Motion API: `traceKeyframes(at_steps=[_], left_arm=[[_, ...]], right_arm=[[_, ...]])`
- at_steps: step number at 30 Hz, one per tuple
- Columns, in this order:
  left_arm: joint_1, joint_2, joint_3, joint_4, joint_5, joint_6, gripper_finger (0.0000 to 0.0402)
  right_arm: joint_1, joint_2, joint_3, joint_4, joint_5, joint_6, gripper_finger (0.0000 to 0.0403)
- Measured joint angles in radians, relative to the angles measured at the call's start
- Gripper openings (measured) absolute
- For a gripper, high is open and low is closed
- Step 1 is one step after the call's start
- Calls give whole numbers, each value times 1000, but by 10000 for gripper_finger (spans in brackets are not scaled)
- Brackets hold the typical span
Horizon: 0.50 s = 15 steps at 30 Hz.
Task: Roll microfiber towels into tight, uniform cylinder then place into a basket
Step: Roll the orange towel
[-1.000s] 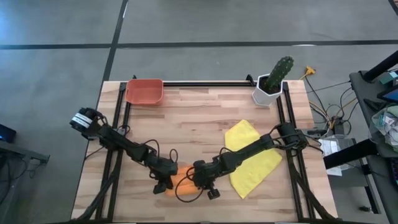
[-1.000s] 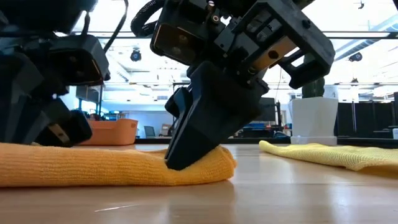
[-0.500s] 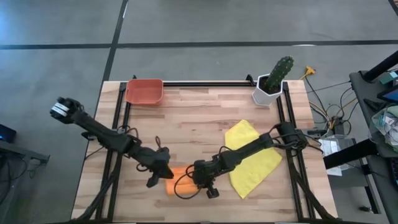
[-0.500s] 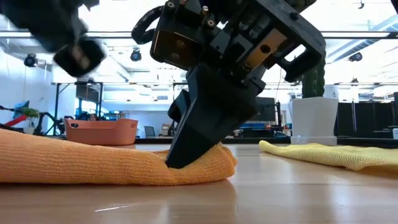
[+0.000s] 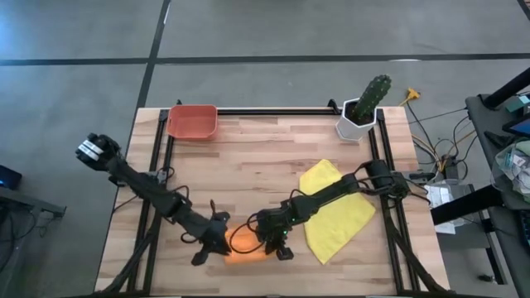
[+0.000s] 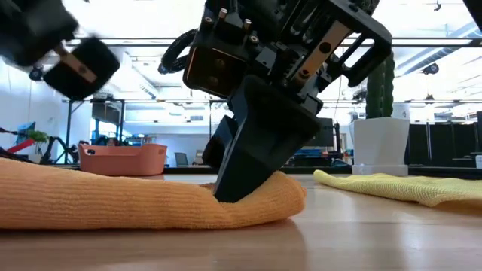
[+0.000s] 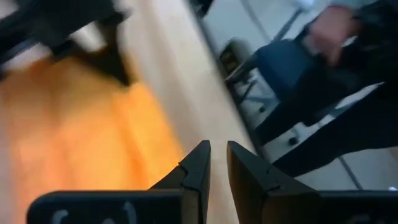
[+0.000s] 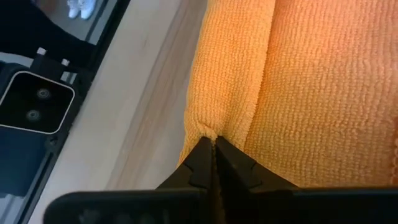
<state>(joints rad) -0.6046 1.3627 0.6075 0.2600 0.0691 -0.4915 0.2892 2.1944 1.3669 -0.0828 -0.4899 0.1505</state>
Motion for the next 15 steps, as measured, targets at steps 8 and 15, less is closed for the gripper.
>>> traceKeyframes(at_steps=[8,15], left_arm=[[-54,101,68,15,-45,56,38],[-54,183,61,16,-37,56,52]], right_arm=[[-23,0,-12,17,-50,23,8],[-51,0,-22,60,-139,107,8]])
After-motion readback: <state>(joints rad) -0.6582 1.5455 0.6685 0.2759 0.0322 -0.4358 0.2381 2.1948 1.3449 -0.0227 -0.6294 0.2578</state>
